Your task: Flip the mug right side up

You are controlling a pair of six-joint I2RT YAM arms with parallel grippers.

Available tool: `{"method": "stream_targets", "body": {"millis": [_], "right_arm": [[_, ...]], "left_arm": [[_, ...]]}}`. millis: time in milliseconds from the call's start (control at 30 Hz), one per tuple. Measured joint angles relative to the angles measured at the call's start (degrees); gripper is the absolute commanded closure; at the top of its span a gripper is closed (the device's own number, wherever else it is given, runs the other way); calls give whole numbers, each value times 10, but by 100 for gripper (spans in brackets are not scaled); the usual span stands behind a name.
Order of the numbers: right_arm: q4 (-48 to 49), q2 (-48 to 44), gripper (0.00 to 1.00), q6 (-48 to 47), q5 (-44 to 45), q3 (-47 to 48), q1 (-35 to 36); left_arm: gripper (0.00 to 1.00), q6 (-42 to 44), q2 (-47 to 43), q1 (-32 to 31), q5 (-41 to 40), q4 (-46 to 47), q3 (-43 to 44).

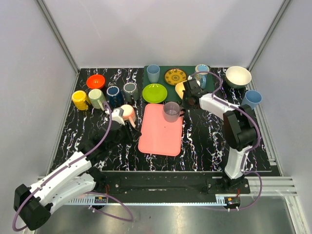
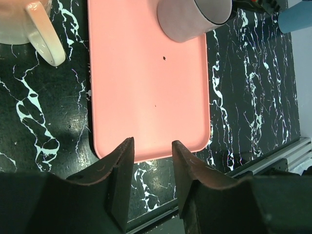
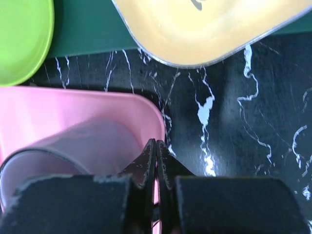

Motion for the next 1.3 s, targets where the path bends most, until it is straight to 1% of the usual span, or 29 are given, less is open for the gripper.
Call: {"method": "stream_targets", "body": {"millis": [167,333,433,467,567,600,667,700,767,900,1067,1200,1300], "right_arm": [[6,-60,94,6,1,-51,9],[-3,-110,92,4,10,-78,50],[-14,-135,80,3,15,-85,63],[-22,-144,70,2,19,-85,64],[-43,-175,53,-7,39,-85,63],[-49,-188,45,-12,41,-87,62],[-63,-221,42,-30,35,-92,62],[-68,-233,41,-35,29,-94,61],[-82,-254,42,-58,10,-94,61],[-109,-254,45,-106,-18,-94,65],[-130,-222,48,-153,-31,-94,70],[-140,-179,47,-184,-35,-88,74],[-150,-140,46,-201,-35,-65,79]], "left_arm": [[60,-2,4,0,7,11,-4],[59,-6,4,0,9,16,-7],[57,-7,4,0,9,19,-7],[55,-7,4,0,9,19,-7],[52,-7,3,0,8,19,-7],[50,-7,3,0,8,19,-7],[48,-7,1,0,7,18,-7],[46,-6,0,0,6,17,-7],[45,-4,-2,0,5,16,-7],[43,3,-3,0,6,16,-7],[43,14,-21,0,12,18,-8],[42,27,-46,0,16,25,-12],[41,39,-57,0,17,27,-15]]}}
